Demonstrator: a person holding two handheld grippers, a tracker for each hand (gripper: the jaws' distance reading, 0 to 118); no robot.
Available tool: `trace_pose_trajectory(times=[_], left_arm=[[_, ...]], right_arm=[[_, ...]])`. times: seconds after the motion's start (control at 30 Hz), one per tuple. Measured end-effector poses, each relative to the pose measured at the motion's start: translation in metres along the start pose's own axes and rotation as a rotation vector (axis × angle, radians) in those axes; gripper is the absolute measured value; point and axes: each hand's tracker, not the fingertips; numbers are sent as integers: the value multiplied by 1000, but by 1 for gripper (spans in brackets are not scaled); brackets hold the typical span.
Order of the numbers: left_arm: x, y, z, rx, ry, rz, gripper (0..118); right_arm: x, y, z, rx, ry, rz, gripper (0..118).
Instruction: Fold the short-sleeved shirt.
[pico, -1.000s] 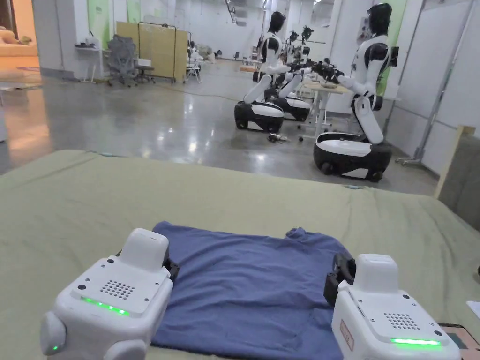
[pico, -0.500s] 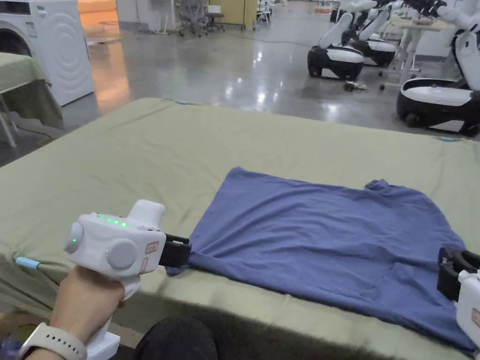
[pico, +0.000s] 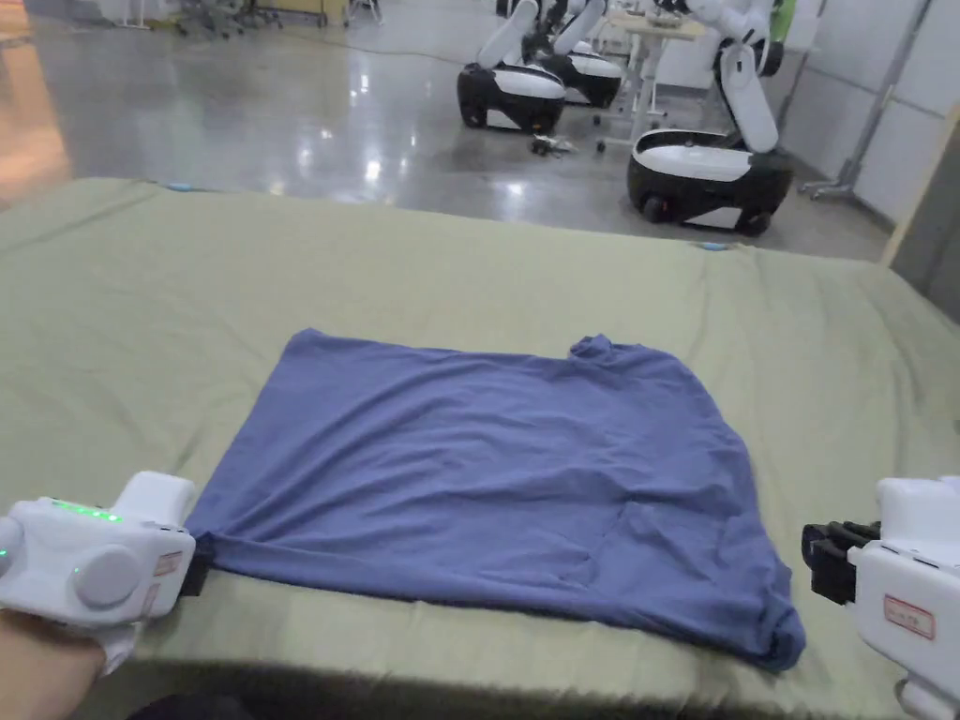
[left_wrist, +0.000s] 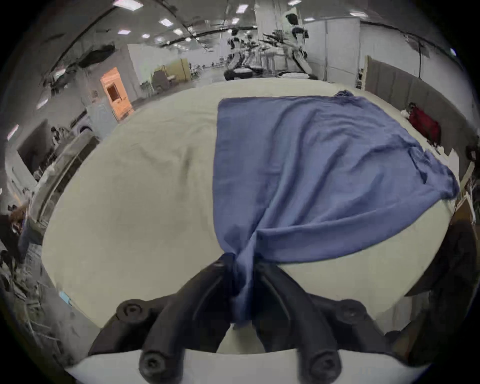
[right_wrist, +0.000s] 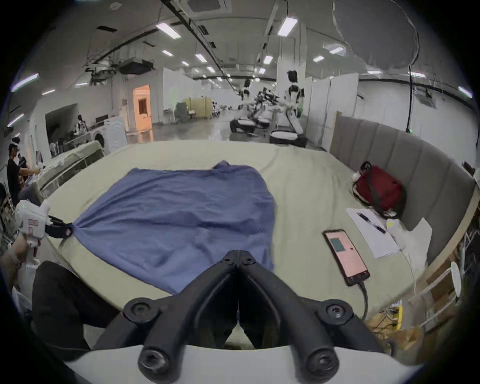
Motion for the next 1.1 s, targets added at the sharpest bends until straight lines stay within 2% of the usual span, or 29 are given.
trace_pose_trajectory(times=[0.03,0.1,0.13,0.17,0.2,0.3,0.37,0.4,0.43,0.47,0.53,0.7,0.83,0.97,1.0,1.1], left_arm=[[3,1,3,5,6,-6,8],[3,3,13,23,15,-29,7],[1,4,17,27,4,-19,7],[-1,5,22,34,-26,12,7],[-2,6,26,34,-39,21,7],[-4,10,32,41,-35,4,7],[-2,13,34,39,-22,1,7],[-3,15,31,32,-23,-11,7],[-1,16,32,38,-14,-31,7],[0,16,33,30,-8,-53,7],[0,17,36,26,-14,-59,7],[-11,36,59,11,-69,-89,6],[-24,72,67,25,-87,-102,6],[-30,132,41,52,-100,-79,6],[-31,147,26,43,-97,-77,6],[-30,182,-33,-58,-111,-1,6]], right_arm=[[5,-3,-4,-23,27,-12,11],[9,-12,-12,-72,70,-7,21],[10,-17,-19,-99,84,1,51],[10,-23,-27,-129,86,8,85],[10,-28,-33,-133,83,7,109],[6,-41,-53,-221,132,-25,110],[3,-48,-68,-291,150,-27,108],[3,-49,-73,-264,134,-22,87],[2,-48,-78,-259,105,-11,38],[3,-47,-79,-228,103,-33,9],[8,-38,-75,-216,133,-84,9],[18,1,-40,-120,136,10,9],[36,47,-35,-56,174,-27,9],[43,95,-73,-76,187,-147,9],[41,104,-91,-110,197,-157,9],[35,116,-149,-170,140,-165,9]])
